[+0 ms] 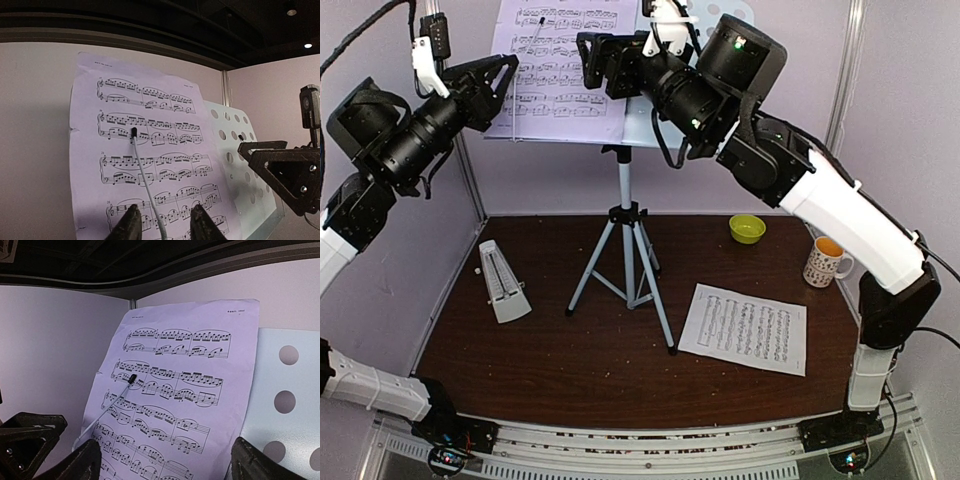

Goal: Set up the instrument practice props

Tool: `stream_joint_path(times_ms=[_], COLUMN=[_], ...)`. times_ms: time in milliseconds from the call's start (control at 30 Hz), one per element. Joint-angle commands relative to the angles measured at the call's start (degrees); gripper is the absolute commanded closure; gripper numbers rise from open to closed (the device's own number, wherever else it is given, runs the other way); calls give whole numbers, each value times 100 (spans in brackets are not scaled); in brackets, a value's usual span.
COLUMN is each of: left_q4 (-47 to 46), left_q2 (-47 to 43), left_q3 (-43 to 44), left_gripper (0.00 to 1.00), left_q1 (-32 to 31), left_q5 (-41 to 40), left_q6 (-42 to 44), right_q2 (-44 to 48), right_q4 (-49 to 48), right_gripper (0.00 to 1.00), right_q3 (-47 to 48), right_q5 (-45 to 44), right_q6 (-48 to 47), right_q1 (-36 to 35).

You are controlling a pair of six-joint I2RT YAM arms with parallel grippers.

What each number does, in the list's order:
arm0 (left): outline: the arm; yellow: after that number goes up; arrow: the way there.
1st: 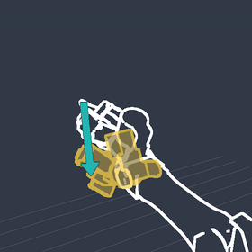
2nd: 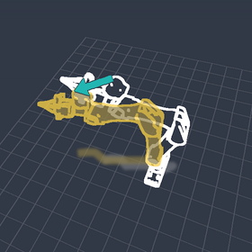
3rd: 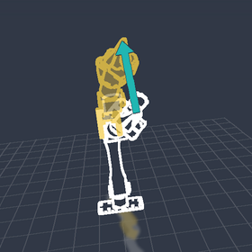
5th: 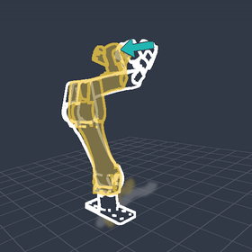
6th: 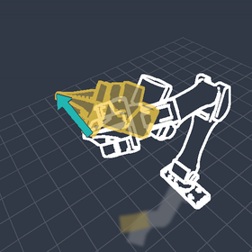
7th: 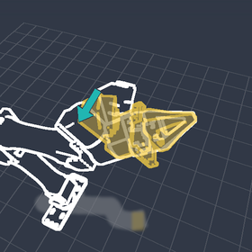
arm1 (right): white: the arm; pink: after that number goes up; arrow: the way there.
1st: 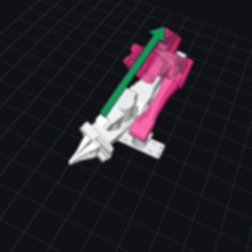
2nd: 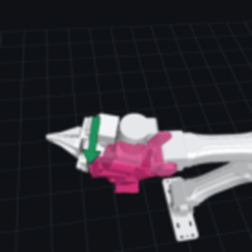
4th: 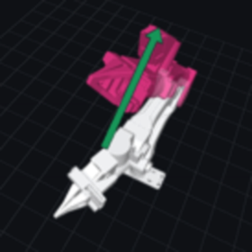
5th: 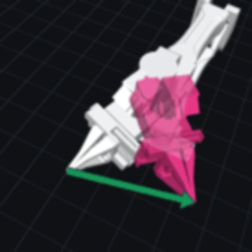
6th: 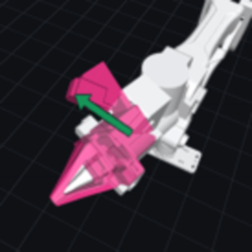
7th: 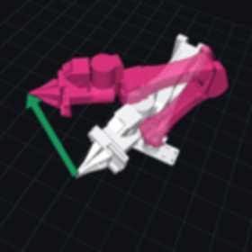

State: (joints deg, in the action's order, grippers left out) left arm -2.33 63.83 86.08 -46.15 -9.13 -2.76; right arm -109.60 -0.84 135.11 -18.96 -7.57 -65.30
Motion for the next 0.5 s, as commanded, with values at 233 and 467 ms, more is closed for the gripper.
stream_joint_path(times_ms=[233, 467], left_q4=[-201, 322], left_q2=[-415, -641], left_q3=[-133, -251], left_gripper=[46, 33], left_q1=[-83, -91], left_q5=[-219, -166], left_q6=[444, 819], right_q2=[708, 1448], right_q4=[-59, 28], right_gripper=[0, 0], right_q3=[-408, -1143], right_q5=[56, 962], right_q6=[-54, -140], right_q1=[-45, -97])
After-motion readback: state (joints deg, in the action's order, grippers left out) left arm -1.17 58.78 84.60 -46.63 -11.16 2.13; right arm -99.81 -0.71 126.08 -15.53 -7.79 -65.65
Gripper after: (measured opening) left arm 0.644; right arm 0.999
